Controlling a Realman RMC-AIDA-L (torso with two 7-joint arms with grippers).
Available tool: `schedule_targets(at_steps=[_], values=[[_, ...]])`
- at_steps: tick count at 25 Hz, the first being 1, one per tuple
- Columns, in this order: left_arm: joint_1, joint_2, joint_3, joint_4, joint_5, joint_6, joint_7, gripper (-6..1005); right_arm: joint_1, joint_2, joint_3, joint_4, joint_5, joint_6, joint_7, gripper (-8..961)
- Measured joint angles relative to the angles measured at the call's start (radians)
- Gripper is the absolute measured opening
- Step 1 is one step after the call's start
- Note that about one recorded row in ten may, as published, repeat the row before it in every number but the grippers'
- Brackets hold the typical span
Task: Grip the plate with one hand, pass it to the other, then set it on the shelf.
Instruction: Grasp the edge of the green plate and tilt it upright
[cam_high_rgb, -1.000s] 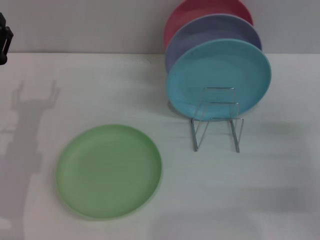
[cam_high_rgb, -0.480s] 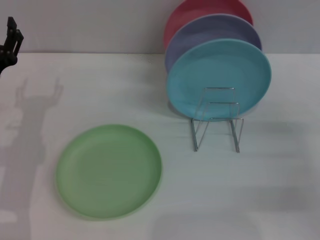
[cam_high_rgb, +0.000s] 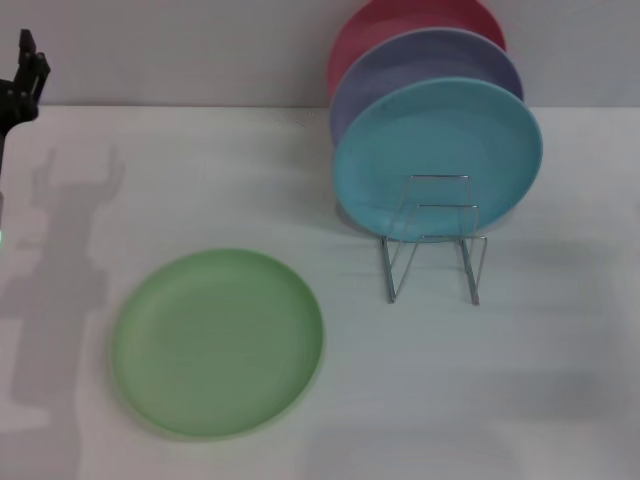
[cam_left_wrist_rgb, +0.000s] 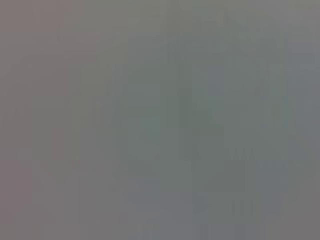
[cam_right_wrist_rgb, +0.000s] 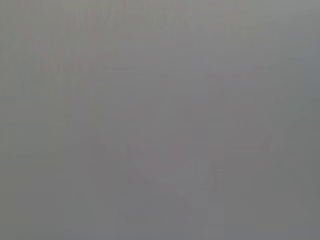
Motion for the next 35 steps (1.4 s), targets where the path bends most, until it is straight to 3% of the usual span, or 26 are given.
schedule_targets(at_steps=[4,5,6,7,9,10,13,14,15,19,20,22,25,26,31,35], values=[[0.023,0.01,-0.043,-0.065,0.004,-0.044,0.048,863,0.006,0.001,0.0,0.0,0.0,0.0,0.0,600],[0.095,0.03,-0.172,-0.24,0.062,-0.197,0.098,863,0.01,0.001,-0.001,0.0,0.0,0.001,0.0,600],[0.095,0.03,-0.172,-0.24,0.062,-0.197,0.098,863,0.01,0.001,-0.001,0.0,0.0,0.001,0.0,600],[0.155,0.028,-0.283,-0.358,0.134,-0.339,0.1,863,0.011,0.001,-0.002,0.0,0.0,0.001,0.0,600],[0.165,0.027,-0.305,-0.382,0.148,-0.366,0.1,864,0.013,0.001,-0.003,0.0,0.0,0.001,0.0,600],[0.212,0.015,-0.384,-0.472,0.204,-0.486,0.096,864,0.015,0.001,-0.003,0.0,0.0,0.002,0.0,600],[0.271,-0.001,-0.465,-0.599,0.261,-0.661,0.094,864,0.016,0.002,-0.003,-0.001,0.0,0.002,0.0,600],[0.271,-0.001,-0.465,-0.599,0.261,-0.661,0.094,864,0.017,0.001,-0.002,-0.002,0.0,0.002,0.0,600],[0.3,-0.007,-0.5,-0.671,0.284,-0.771,0.097,864,0.017,0.001,-0.001,-0.003,0.0,0.002,0.0,600],[0.341,-0.01,-0.57,-0.805,0.315,-1.022,0.099,864,0.018,0.001,0.002,-0.004,0.001,0.004,0.0,600],[0.358,-0.01,-0.611,-0.866,0.321,-1.16,0.1,864,0.021,0.001,0.01,-0.005,0.001,0.004,0.0,600],[0.365,-0.01,-0.629,-0.89,0.323,-1.223,0.1,864,0.022,0.0,0.014,-0.007,0.001,0.004,-0.001,600],[0.397,-0.014,-0.704,-1.0,0.324,-1.486,0.102,863,0.03,-0.004,0.031,-0.013,0.001,0.004,-0.009,600],[0.397,-0.014,-0.704,-1.0,0.324,-1.486,0.102,863,0.03,-0.004,0.031,-0.013,0.001,0.004,-0.009,600],[0.424,-0.026,-0.799,-1.145,0.325,-1.81,0.128,863,0.036,-0.006,0.072,-0.025,0.001,0.004,-0.007,600],[0.417,-0.029,-0.873,-1.196,0.319,-2.01,0.122,863,0.04,-0.005,0.089,-0.025,0.001,0.003,-0.012,600]])
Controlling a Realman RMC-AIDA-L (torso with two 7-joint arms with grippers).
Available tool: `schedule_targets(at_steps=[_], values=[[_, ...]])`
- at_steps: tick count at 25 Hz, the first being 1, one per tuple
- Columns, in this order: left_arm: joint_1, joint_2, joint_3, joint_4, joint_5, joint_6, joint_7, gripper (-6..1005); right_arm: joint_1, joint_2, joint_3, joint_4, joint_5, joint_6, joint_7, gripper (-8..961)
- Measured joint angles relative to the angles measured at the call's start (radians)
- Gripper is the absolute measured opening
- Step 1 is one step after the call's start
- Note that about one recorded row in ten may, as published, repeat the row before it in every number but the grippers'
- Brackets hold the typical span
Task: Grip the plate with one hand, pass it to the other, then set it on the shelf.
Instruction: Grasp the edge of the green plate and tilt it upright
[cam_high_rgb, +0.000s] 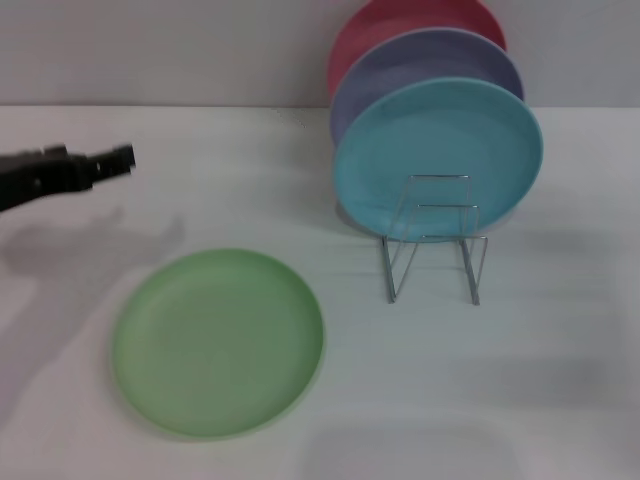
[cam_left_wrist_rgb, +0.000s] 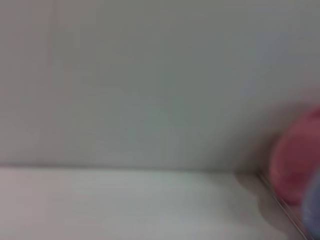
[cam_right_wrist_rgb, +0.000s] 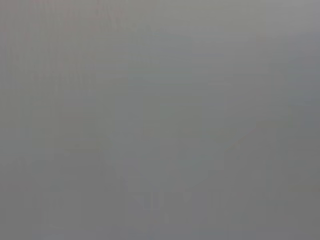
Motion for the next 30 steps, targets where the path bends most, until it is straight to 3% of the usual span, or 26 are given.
schedule_targets(at_steps=[5,10,14,20,30], values=[[-0.039,-0.002,-0.074,-0.005,0.002,-0.26,-0.081,864,0.0,-0.002,0.035,-0.002,0.001,-0.008,0.0,600],[-0.059,-0.001,-0.11,0.004,0.003,-0.364,-0.127,864,0.013,-0.006,0.04,-0.014,0.001,-0.005,0.0,600],[-0.068,0.0,-0.119,0.01,0.022,-0.409,-0.158,864,0.014,-0.009,0.041,-0.014,0.0,-0.011,0.0,600],[-0.146,-0.003,-0.101,0.044,0.215,-0.515,-0.273,863,0.021,-0.018,0.041,-0.015,0.002,-0.012,0.0,600],[-0.196,-0.004,-0.055,0.073,0.288,-0.578,-0.332,863,0.026,-0.02,0.041,-0.017,0.002,-0.003,0.0,600]])
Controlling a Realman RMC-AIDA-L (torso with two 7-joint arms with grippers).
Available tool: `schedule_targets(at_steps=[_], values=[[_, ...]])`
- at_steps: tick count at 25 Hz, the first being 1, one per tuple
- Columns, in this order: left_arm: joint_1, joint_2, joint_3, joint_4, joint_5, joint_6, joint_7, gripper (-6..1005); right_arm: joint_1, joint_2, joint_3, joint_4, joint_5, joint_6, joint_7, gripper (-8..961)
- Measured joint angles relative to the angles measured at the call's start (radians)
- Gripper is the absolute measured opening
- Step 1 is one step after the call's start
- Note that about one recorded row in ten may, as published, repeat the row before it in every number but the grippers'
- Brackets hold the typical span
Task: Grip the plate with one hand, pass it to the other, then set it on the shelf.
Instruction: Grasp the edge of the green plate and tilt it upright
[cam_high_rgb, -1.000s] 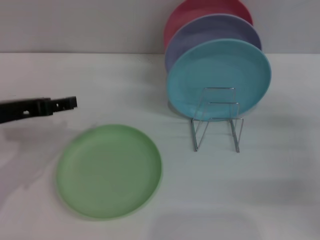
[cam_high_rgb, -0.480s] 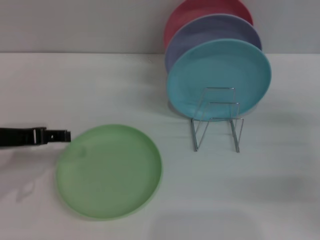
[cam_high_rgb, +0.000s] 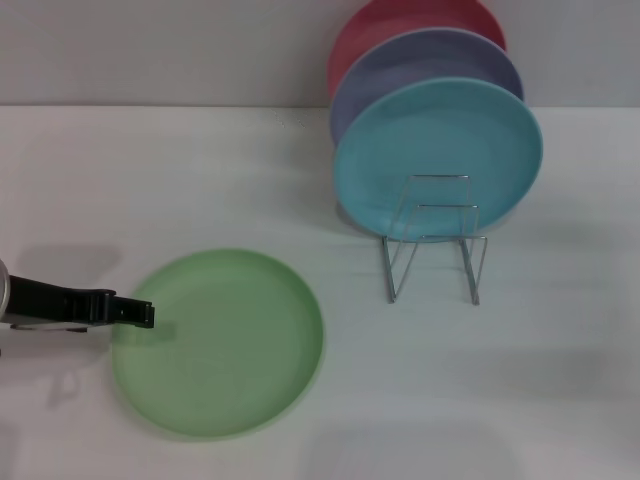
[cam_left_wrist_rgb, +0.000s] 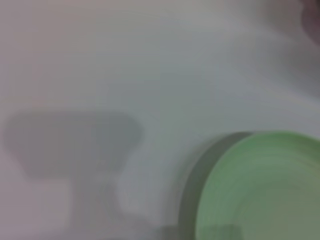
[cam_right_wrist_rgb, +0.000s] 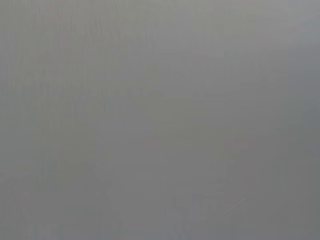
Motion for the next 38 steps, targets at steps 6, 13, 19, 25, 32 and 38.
schedule_targets(at_steps=[6,13,19,25,32,38], values=[[-0.017,-0.002,0.032,0.018,0.048,-0.003,-0.026,864,0.0,0.0,0.0,0.0,0.0,-0.001,0.0,600],[-0.034,-0.002,0.045,0.053,0.072,-0.002,-0.032,861,0.001,0.001,0.0,0.0,-0.002,-0.003,0.0,600],[-0.052,-0.002,0.05,0.092,0.074,0.004,-0.031,859,0.001,0.001,0.0,-0.001,-0.002,0.001,0.0,600],[-0.07,-0.003,0.054,0.12,0.101,0.006,-0.032,855,0.005,0.001,0.0,-0.007,-0.002,0.001,0.0,600],[-0.082,-0.005,0.068,0.123,0.11,0.007,-0.038,850,0.01,0.001,0.0,-0.009,-0.001,0.002,0.0,600],[-0.102,-0.003,0.067,0.155,0.111,0.006,-0.034,845,0.017,0.001,0.0,-0.009,-0.001,0.002,0.0,599]])
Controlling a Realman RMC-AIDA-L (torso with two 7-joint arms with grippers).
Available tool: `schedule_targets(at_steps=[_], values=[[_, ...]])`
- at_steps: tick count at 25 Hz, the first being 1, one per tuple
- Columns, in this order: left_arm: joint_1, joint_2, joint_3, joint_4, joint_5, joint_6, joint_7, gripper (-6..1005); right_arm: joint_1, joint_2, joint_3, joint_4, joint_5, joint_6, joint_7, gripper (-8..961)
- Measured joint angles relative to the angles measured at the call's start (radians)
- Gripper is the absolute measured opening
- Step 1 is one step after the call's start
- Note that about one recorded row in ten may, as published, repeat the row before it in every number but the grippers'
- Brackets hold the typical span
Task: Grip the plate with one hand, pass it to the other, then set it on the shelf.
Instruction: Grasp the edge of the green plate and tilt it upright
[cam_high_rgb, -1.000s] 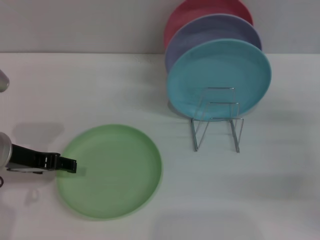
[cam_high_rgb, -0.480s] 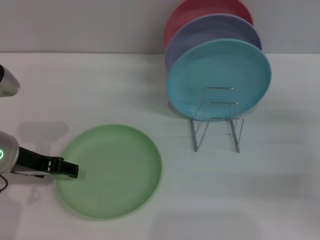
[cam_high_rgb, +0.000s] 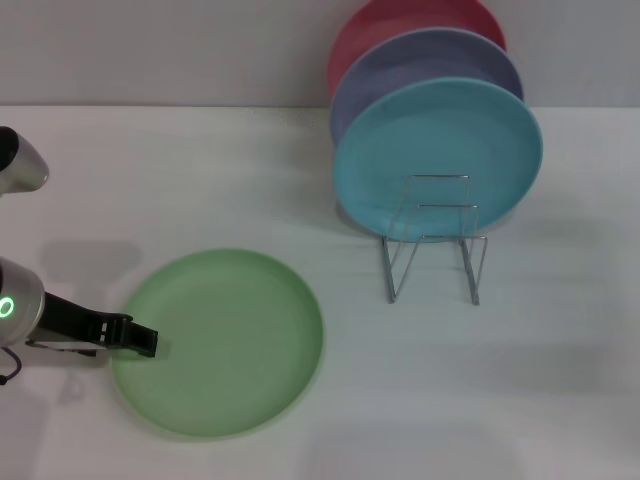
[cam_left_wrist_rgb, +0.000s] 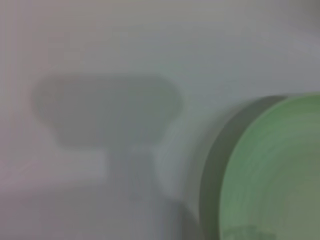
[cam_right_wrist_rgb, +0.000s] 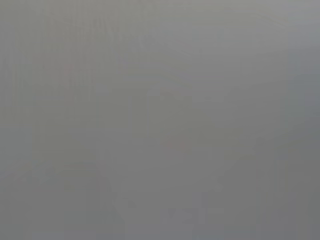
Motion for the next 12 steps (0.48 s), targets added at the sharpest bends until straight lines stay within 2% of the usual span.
schedule_targets(at_steps=[1,6,12], values=[[-0.004,0.0,0.0,0.007,0.0,0.0,0.002,844,0.002,0.0,0.0,0.0,0.0,0.0,0.0,599],[-0.019,0.001,0.001,0.021,0.0,0.0,0.005,675,0.006,0.0,0.0,-0.001,-0.002,0.0,0.0,599],[-0.022,0.001,0.003,0.021,0.002,0.0,0.005,647,0.007,0.0,0.0,-0.001,-0.005,0.001,0.0,599]])
